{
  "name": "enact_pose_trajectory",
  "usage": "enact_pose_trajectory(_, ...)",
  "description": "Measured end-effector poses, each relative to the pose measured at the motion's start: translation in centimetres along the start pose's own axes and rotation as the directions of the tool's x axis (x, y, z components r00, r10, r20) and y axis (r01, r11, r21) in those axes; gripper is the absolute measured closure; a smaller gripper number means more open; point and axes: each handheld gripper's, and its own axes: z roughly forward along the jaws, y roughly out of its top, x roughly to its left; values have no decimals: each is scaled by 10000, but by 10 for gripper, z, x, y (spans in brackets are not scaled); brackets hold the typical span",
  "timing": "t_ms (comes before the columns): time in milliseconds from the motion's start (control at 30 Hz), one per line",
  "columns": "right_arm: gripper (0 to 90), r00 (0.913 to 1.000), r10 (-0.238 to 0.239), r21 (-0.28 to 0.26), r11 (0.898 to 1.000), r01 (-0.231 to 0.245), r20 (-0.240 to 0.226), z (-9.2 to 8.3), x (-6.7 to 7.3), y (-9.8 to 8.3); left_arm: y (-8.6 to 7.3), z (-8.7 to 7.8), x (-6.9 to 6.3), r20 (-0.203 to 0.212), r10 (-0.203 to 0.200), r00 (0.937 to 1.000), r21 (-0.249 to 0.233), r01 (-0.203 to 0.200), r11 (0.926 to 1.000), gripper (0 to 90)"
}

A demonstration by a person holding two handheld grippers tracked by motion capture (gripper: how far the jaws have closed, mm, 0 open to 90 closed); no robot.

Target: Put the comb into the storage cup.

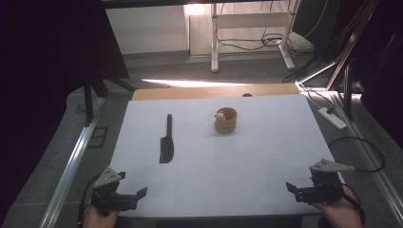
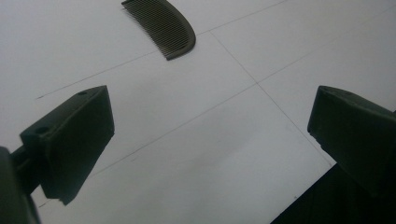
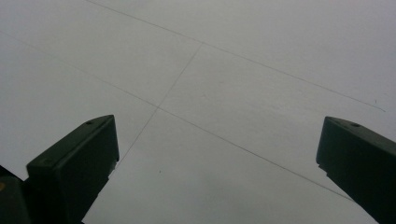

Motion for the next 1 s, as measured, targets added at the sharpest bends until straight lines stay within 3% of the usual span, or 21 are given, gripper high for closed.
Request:
enact_pose_trajectory(700,0,9996,-233,113,9997,235,-161,2,2,1,0,0,3,173,-206,9996,12,206,9998,20)
enact_pose_trajectory(1000,0,9995,-286,177,9994,289,-143,2,2,1,0,-1,6,302,-516,9982,-62,518,9986,4)
